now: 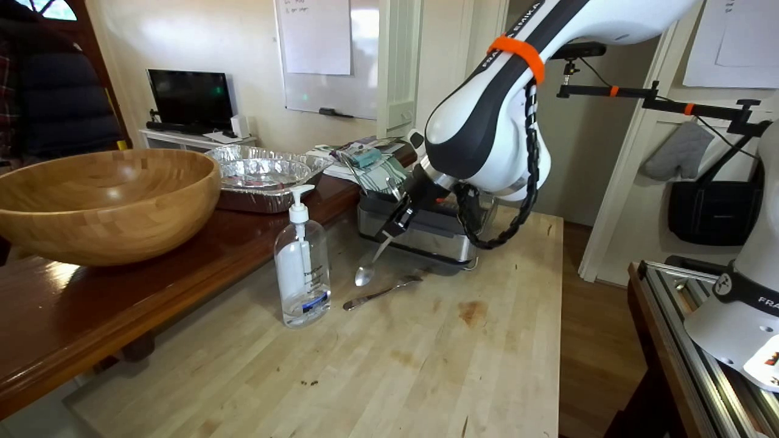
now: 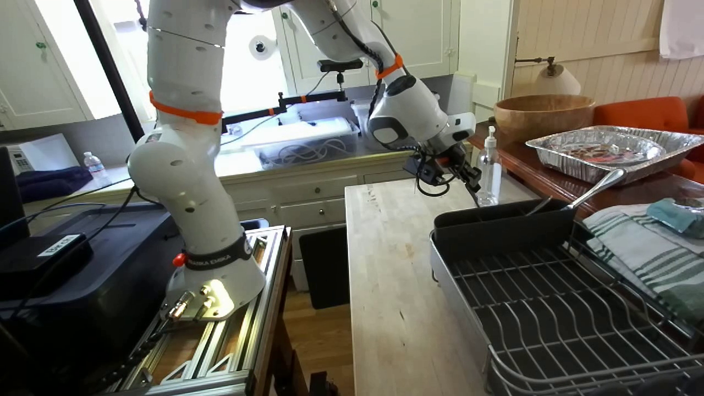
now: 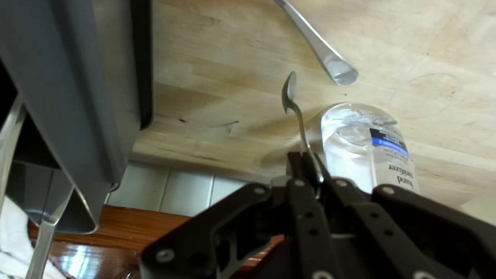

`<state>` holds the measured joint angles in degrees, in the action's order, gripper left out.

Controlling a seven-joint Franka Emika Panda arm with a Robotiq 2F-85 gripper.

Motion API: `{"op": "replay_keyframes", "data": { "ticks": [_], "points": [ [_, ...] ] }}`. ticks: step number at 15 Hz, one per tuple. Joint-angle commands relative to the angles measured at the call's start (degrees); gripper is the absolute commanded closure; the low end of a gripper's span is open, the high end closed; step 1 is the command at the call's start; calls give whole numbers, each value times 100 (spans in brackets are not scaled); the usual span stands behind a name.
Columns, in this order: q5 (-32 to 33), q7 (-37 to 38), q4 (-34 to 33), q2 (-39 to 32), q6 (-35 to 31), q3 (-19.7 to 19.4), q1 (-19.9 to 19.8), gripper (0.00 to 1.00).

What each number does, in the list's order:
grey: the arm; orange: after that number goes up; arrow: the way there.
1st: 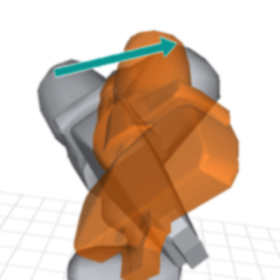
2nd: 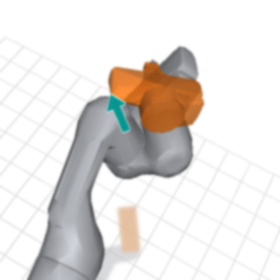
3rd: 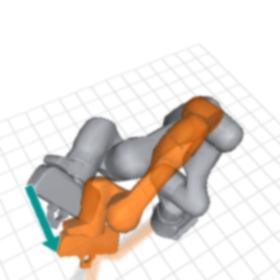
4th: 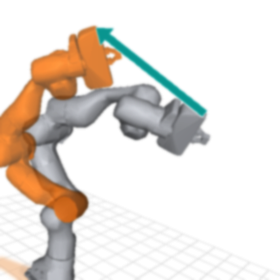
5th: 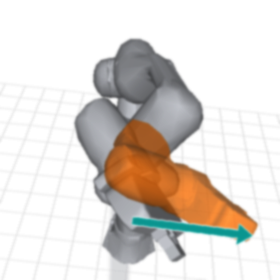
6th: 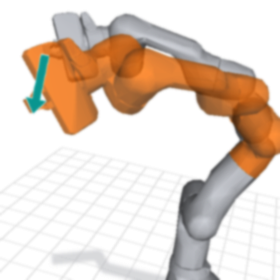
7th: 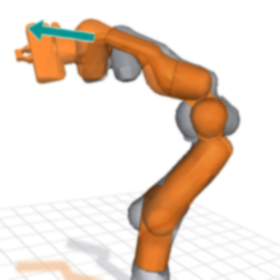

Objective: Move the spoon to the countertop

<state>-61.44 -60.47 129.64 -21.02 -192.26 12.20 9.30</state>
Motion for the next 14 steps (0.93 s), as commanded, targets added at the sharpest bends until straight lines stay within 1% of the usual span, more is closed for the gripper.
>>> {"op": "replay_keyframes", "data": {
  "ticks": [1,7,10,13,14],
  "points": [
    [190,-64,-145,-366,-203,271,-263,99],
    [360,1,-93,-522,-408,552,-519,99],
    [310,3,5,-501,-254,556,-553,99],
    [180,-22,133,-417,-70,409,-452,99],
    [1136,1019,405,-283,91,-107,-78,99]
  ]
}}
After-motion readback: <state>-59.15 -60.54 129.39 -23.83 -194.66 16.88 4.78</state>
